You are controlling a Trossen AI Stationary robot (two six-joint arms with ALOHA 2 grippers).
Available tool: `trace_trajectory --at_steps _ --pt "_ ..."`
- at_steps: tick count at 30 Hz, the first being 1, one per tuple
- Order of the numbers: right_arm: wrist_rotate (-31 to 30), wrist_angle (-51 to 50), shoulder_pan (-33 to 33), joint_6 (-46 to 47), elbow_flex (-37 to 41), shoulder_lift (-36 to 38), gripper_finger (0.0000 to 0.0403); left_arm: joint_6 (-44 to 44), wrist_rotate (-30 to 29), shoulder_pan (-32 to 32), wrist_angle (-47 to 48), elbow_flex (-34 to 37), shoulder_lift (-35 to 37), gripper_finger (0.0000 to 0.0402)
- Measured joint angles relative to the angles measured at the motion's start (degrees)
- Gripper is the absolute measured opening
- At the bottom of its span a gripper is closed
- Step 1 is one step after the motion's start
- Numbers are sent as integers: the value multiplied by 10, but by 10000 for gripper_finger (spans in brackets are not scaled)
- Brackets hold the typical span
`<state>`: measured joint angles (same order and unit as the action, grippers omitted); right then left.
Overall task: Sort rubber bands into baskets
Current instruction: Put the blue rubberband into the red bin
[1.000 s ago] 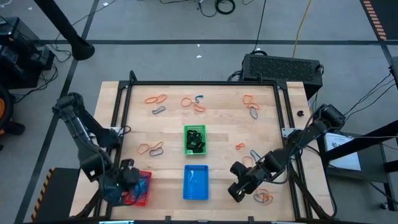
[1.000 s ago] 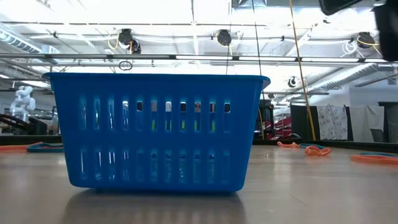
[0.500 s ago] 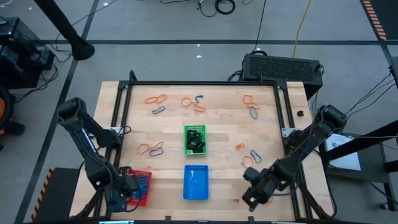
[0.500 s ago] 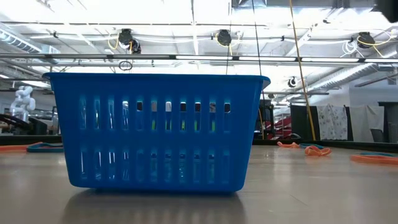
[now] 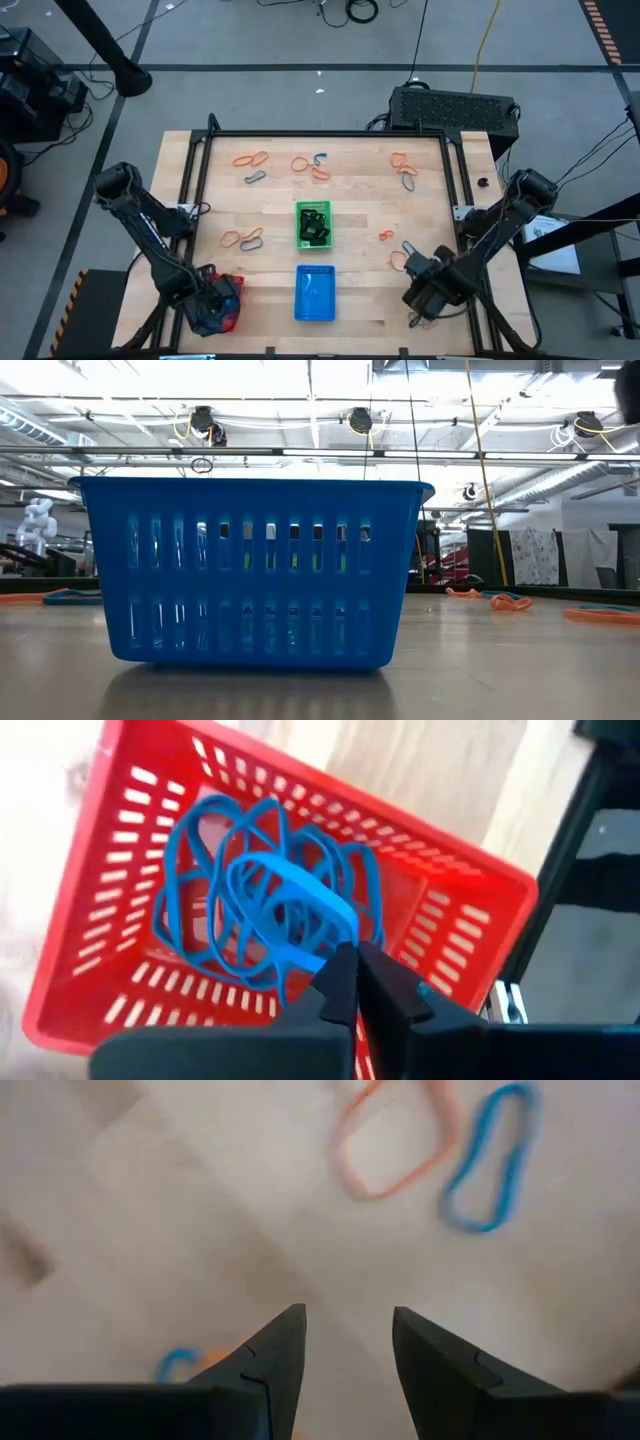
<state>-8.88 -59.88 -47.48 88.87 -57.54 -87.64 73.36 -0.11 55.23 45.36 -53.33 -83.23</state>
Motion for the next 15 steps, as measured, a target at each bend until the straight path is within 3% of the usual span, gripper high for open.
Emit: trace_trajectory --at_steps 5,9,15 --pt "-6 -27 54 -87 0 0 144 39 44 -30 20 0 1 69" --pt "-7 -22 104 -151 4 0 144 19 79 -50 22 0 11 126" --pt "17 -7 159 -176 47 0 144 -33 137 -89 21 0 44 187"
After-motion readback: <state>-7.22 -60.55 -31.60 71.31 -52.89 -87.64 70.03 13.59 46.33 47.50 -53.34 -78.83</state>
